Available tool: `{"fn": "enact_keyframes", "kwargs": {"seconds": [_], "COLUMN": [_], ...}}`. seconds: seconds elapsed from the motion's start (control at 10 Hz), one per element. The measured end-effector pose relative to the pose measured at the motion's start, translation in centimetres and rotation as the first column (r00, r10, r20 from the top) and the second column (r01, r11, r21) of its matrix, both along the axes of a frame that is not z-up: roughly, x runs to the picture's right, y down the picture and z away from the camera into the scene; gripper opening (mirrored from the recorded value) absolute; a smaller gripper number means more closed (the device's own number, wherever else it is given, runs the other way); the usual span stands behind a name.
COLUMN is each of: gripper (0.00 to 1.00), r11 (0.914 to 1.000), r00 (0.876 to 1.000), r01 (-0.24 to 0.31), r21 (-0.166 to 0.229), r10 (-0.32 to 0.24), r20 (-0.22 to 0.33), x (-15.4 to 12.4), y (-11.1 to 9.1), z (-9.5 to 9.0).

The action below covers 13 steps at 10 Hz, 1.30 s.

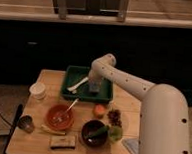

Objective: Wipe tray with sponge

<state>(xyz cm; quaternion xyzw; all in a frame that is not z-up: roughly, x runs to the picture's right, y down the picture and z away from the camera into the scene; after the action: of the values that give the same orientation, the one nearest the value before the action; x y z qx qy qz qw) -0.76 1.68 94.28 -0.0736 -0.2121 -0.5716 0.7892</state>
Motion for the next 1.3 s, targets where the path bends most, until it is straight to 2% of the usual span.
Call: {"fn": "enact_keyframes", "kwargs": {"seconds": [0.2,0.5,0.7,0.9,1.1,1.3], "gripper": [0.0,0.0,0.0,0.0,0.0,0.0], "r11": [0.9994,0.9987,0.9984,0.9981,0.9978,0.9981], "r00": [0.998,0.997,0.999,1.0,0.999,0.998], "r01": [0.032,0.044,0.026,-0.001,-0.018,-0.032], "r21": [-0.009,-0.027,-0.05,-0.062,-0.064,-0.052], "r10": [-0.032,-0.042,-0.024,0.001,0.016,0.029], "r20": [0.056,0.072,0.036,-0.009,-0.04,-0.048], "x": [-0.9,0.6,3.2,4.5,4.9,4.3], "y": [1.5,2.8,3.3,2.6,1.5,0.4], "z": [-1.5,-2.2,-1.5,-0.1,1.1,1.7]}}
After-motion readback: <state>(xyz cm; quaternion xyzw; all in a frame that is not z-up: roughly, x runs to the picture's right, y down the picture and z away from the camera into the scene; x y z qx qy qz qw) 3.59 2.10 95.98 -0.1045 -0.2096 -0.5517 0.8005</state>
